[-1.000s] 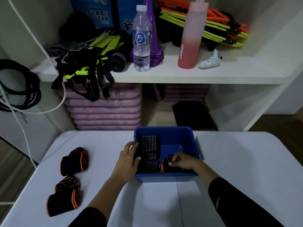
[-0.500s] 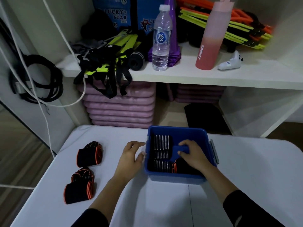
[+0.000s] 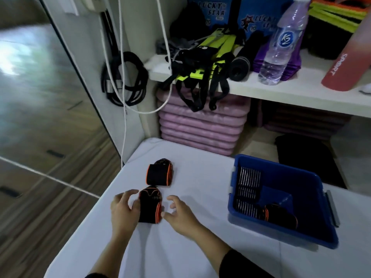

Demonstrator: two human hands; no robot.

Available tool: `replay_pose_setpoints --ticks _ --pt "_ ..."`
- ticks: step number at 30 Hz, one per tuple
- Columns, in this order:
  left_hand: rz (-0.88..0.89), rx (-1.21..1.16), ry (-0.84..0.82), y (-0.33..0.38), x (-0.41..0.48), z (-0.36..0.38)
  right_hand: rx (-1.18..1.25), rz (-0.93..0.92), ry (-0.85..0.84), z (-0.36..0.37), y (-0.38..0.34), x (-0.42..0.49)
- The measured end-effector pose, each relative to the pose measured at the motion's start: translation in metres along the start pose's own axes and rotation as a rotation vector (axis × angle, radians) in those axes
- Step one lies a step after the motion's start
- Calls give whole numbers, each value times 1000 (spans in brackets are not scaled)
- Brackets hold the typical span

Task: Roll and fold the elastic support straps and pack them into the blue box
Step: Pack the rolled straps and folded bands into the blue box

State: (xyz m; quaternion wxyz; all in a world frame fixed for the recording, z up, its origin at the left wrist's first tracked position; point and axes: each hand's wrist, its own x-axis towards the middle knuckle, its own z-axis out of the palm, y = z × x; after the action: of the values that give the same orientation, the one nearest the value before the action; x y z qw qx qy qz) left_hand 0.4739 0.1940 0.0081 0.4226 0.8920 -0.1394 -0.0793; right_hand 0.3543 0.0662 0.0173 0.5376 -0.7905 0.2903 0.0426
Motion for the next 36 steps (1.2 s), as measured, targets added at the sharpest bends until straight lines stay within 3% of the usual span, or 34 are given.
replay_pose_setpoints --ticks 7,11,18,22,31,36 --pt "-125 -148 -270 -19 -1 -4 19 62 -29 36 2 38" --pt "-149 -196 -305 -22 1 -1 -6 44 2 48 1 47" --pt "-181 -304 -367 -25 -6 0 161 43 78 42 6 39" --pt "-90 -348 -409 -9 -11 1 250 -10 82 21 11 22" --pt "339 -365 -436 97 -22 18 408 -202 253 -90 -1 -38" --pt "338 -397 -517 146 -34 54 465 -192 410 -161 11 -76"
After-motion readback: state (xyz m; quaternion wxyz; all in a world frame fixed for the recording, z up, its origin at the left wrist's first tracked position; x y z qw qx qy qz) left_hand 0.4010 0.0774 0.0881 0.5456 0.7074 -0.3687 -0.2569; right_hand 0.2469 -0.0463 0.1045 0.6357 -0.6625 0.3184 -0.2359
